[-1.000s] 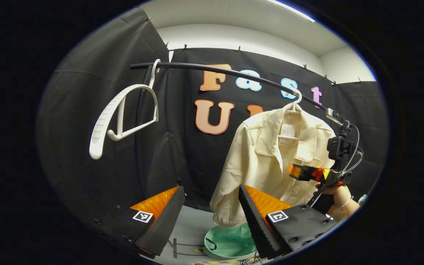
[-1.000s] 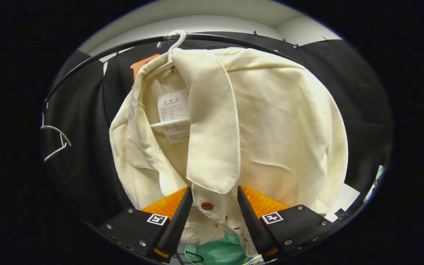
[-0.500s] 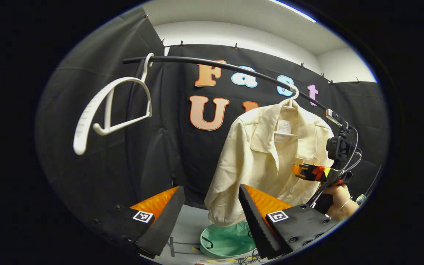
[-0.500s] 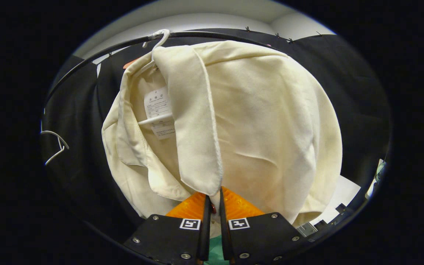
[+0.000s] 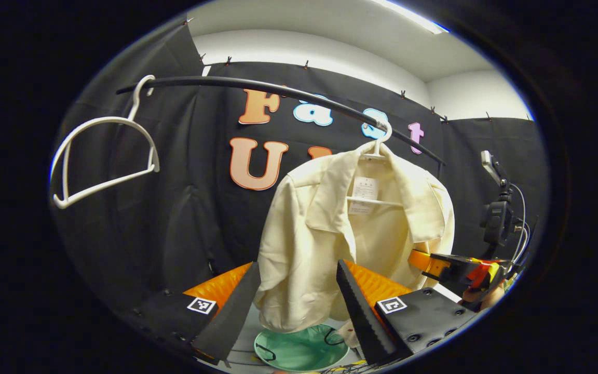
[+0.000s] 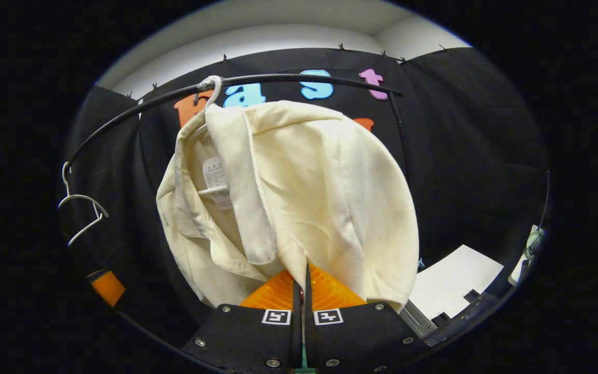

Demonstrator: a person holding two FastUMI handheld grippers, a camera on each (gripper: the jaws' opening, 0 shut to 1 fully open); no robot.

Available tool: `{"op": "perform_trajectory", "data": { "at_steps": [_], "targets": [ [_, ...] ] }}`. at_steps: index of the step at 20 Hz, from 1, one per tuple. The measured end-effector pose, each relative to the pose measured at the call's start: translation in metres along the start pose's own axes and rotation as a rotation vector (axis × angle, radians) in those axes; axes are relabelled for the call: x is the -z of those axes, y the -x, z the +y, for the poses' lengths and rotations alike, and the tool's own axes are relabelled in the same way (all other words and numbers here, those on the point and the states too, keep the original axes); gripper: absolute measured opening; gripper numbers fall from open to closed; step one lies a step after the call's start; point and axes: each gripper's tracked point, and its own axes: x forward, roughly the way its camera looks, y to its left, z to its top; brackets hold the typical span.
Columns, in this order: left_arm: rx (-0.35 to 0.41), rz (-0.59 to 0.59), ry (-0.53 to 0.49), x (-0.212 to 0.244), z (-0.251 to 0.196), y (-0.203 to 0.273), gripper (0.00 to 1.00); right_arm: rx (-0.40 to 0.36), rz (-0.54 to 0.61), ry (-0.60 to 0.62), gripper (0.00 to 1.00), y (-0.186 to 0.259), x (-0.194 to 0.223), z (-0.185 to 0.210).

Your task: Grasp the clothes on the hanger with both hands and then place them into the laundry hamper below.

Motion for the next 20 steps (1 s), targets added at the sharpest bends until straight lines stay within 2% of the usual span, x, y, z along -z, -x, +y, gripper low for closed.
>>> {"op": "perform_trajectory", "data": {
  "at_steps": [2, 3, 5, 6, 8, 9, 11, 13, 14, 15, 17, 20],
  "targets": [
    [0.025, -0.02, -0.008, -0.004, -0.019, -0.019, 1.0, -0.015, 0.003, 0.001, 0.01, 0.008, -0.005, -0.007],
    [0.039, -0.02, -0.005, -0.003, -0.029, -0.03, 0.94, -0.026, 0.004, -0.003, 0.02, 0.011, -0.009, -0.01],
    [0.061, -0.01, 0.007, 0.004, -0.046, -0.05, 0.93, -0.04, -0.008, -0.009, 0.01, 0.017, -0.016, -0.017],
    [0.067, -0.007, 0.013, 0.007, -0.052, -0.059, 1.0, -0.044, -0.015, -0.006, 0.01, 0.02, -0.019, -0.02],
    [0.078, 0.01, 0.021, 0.016, -0.063, -0.077, 0.97, -0.052, -0.022, 0.012, 0.01, 0.023, -0.022, -0.024],
    [0.08, 0.016, 0.017, 0.02, -0.067, -0.086, 0.94, -0.059, -0.025, 0.015, 0.01, 0.025, -0.024, -0.025],
    [0.08, 0.029, 0.017, 0.028, -0.071, -0.104, 1.0, -0.073, -0.031, 0.012, 0.01, 0.029, -0.027, -0.026],
    [0.083, 0.052, 0.027, 0.04, -0.076, -0.118, 0.97, -0.079, -0.037, 0.017, 0.01, 0.03, -0.031, -0.03],
    [0.076, 0.058, 0.024, 0.044, -0.074, -0.123, 1.0, -0.082, -0.04, 0.023, 0.01, 0.032, -0.032, -0.03],
    [0.07, 0.064, 0.013, 0.048, -0.074, -0.129, 0.97, -0.086, -0.043, 0.025, 0.01, 0.034, -0.035, -0.031],
    [0.058, 0.071, -0.011, 0.053, -0.078, -0.143, 0.97, -0.093, -0.05, 0.024, 0.01, 0.038, -0.04, -0.033],
    [0.069, 0.084, 0.028, 0.06, -0.082, -0.163, 0.97, -0.096, -0.06, 0.019, 0.01, 0.04, -0.046, -0.038]
  ]
}}
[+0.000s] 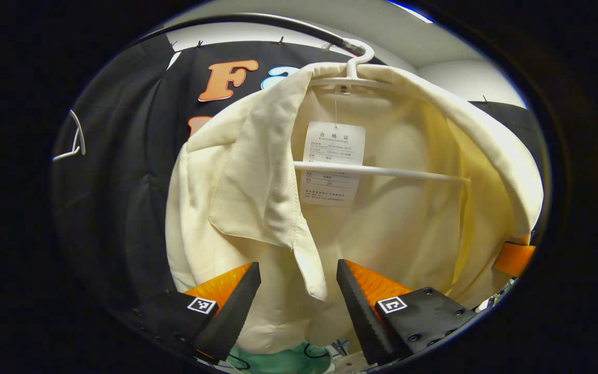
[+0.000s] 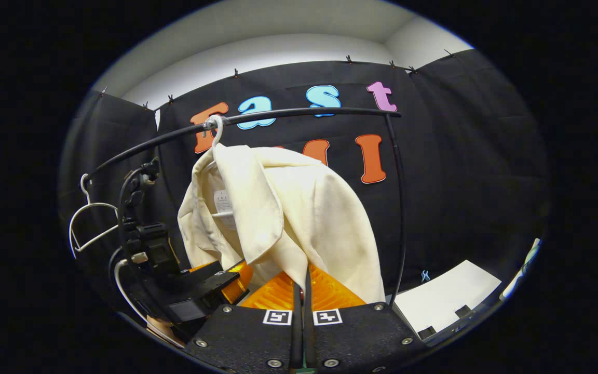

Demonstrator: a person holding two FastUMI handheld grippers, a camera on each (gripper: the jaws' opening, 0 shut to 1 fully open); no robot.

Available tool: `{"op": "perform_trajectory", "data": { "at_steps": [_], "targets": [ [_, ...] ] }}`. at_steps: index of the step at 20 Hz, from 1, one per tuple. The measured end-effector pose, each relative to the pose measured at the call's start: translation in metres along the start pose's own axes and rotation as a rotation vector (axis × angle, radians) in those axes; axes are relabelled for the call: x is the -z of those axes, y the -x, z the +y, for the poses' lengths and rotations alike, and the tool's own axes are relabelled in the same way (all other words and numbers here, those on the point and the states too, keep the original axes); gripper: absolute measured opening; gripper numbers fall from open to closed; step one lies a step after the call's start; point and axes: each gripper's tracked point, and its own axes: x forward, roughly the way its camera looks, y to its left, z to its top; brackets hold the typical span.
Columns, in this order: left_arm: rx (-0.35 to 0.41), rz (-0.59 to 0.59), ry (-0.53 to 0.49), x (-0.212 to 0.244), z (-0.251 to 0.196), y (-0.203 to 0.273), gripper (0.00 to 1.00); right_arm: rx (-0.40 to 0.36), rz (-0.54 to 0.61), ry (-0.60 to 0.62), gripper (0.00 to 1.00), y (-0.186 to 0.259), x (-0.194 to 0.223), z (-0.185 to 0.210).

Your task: Grasp the clothes on the hanger with both hands and then place them into the laundry hamper below.

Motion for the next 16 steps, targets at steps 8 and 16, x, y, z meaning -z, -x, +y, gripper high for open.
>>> {"op": "perform_trajectory", "data": {
  "at_steps": [8, 16],
  "targets": [
    [-0.034, 0.01, 0.022, 0.008, 0.015, -0.018, 0.7, 0.0, -0.009, 0.011, 0.01, 0.003, -0.007, -0.002],
    [0.004, 0.104, -0.025, 0.02, 0.023, -0.01, 0.06, 0.056, -0.014, 0.02, 0.01, 0.007, -0.006, -0.001]
  ]
}}
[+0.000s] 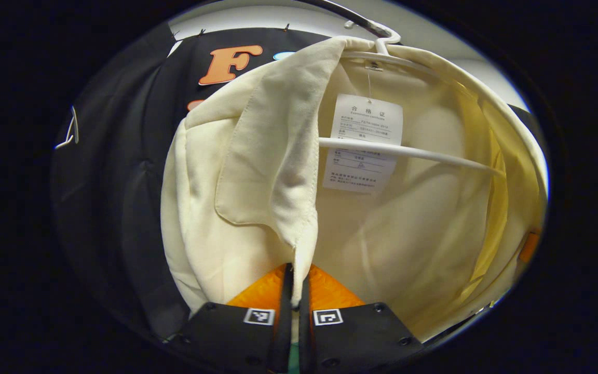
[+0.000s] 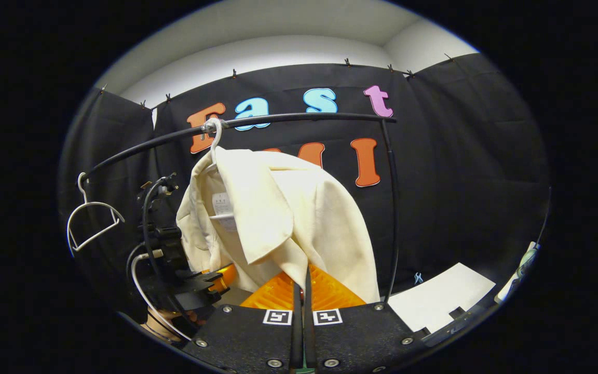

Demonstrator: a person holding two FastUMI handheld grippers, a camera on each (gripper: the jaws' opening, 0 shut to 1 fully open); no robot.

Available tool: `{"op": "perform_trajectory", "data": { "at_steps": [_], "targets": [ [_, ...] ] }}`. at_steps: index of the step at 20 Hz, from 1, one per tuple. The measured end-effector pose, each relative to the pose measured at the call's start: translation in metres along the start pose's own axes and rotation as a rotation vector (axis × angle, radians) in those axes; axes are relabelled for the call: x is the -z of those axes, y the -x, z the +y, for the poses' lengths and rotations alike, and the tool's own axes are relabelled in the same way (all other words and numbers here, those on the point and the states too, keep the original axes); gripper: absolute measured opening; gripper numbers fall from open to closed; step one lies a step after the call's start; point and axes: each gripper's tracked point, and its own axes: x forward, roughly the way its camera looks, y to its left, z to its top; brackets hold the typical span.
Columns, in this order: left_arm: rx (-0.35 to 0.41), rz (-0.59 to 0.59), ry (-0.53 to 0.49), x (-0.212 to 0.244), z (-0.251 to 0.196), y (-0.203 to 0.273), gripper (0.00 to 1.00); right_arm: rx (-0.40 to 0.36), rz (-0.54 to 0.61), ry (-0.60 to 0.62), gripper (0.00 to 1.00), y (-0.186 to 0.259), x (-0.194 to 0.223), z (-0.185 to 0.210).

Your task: Grasp the clothes on the hanger with both hands and then place them into the laundry hamper below.

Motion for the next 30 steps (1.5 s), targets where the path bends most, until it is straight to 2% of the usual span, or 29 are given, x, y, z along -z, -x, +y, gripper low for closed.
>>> {"op": "perform_trajectory", "data": {
  "at_steps": [1, 2, 3, 8, 14, 19, 24, 27, 30],
  "targets": [
    [0.005, -0.003, -0.015, -0.002, 0.002, 0.002, 0.13, 0.012, -0.006, 0.002, 0.01, 0.001, -0.001, 0.0],
    [0.009, -0.007, -0.029, -0.002, 0.004, 0.005, 0.13, 0.018, -0.01, 0.006, 0.01, 0.002, 0.0, 0.001],
    [0.017, -0.009, -0.038, -0.002, 0.004, 0.008, 0.08, 0.021, -0.014, 0.011, 0.01, 0.003, -0.001, 0.002],
    [0.083, -0.021, -0.024, -0.01, 0.003, 0.044, 0.07, 0.054, -0.067, 0.033, 0.01, 0.009, -0.003, 0.008],
    [0.107, -0.11, -0.117, -0.059, 0.016, 0.095, 0.07, 0.076, -0.098, 0.042, 0.0, 0.011, -0.018, 0.014],
    [0.053, -0.152, -0.058, -0.1, 0.042, 0.126, 0.07, 0.093, -0.144, 0.063, 0.0, 0.012, -0.046, 0.007],
    [0.006, -0.225, -0.092, -0.148, 0.066, 0.142, 0.05, 0.131, -0.199, 0.104, 0.0, 0.014, -0.084, -0.01],
    [-0.065, -0.295, -0.142, -0.179, 0.085, 0.153, 0.06, 0.147, -0.239, 0.121, 0.0, 0.016, -0.108, -0.02],
    [-0.116, -0.334, -0.134, -0.205, 0.103, 0.155, 0.06, 0.171, -0.271, 0.151, 0.0, 0.013, -0.131, -0.035]
  ]
}}
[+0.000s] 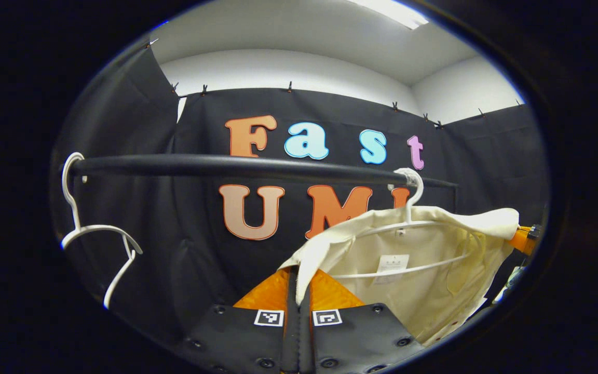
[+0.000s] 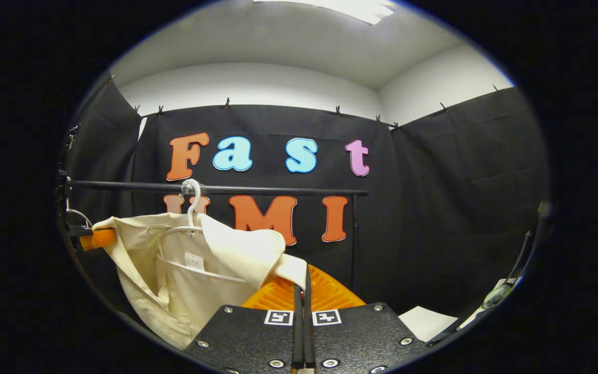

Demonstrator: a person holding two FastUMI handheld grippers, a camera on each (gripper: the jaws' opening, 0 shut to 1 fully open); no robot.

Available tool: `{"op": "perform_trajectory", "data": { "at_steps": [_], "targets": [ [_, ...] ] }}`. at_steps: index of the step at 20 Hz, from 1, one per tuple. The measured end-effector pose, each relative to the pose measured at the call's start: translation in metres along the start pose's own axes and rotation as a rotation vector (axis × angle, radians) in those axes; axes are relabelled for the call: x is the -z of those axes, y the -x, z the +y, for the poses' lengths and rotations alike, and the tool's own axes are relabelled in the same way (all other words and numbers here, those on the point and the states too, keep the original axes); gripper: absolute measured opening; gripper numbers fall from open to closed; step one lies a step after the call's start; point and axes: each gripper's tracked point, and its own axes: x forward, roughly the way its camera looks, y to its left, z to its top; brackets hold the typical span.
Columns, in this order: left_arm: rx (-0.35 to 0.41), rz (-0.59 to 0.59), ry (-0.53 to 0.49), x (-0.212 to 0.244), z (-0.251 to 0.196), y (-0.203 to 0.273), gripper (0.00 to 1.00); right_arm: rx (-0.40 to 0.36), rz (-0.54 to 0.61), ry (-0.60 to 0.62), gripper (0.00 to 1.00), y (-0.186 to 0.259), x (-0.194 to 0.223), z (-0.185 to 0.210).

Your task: Grasp the clothes on the hanger with both hands and then place them into the laundry hamper below.

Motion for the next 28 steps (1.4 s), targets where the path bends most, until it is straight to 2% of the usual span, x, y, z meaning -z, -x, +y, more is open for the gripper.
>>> {"op": "perform_trajectory", "data": {
  "at_steps": [5, 7, 9, 11, 13, 23, 28],
  "targets": [
    [-0.107, -0.063, -0.013, -0.035, 0.049, -0.024, 0.06, 0.054, -0.018, 0.049, 0.0, -0.026, -0.021, -0.034],
    [-0.132, -0.067, 0.001, -0.036, 0.062, -0.025, 0.06, 0.045, -0.009, 0.041, 0.0, -0.038, -0.021, -0.039],
    [-0.155, -0.062, -0.014, -0.031, 0.07, -0.032, 0.06, 0.035, -0.003, 0.082, 0.0, -0.048, -0.018, -0.039],
    [-0.193, -0.066, -0.055, -0.027, 0.082, -0.039, 0.06, 0.0, 0.018, 0.112, 0.0, -0.058, -0.009, -0.031],
    [-0.215, -0.048, -0.052, -0.018, 0.091, -0.048, 0.06, -0.03, 0.047, 0.113, 0.0, -0.067, 0.002, -0.029],
    [-0.211, 0.061, 0.011, 0.042, 0.093, -0.07, 0.07, -0.11, 0.136, 0.012, 0.0, -0.081, 0.061, -0.033],
    [-0.2, 0.112, 0.023, 0.069, 0.09, -0.072, 0.06, -0.136, 0.202, -0.073, 0.0, -0.07, 0.103, -0.033]
  ]
}}
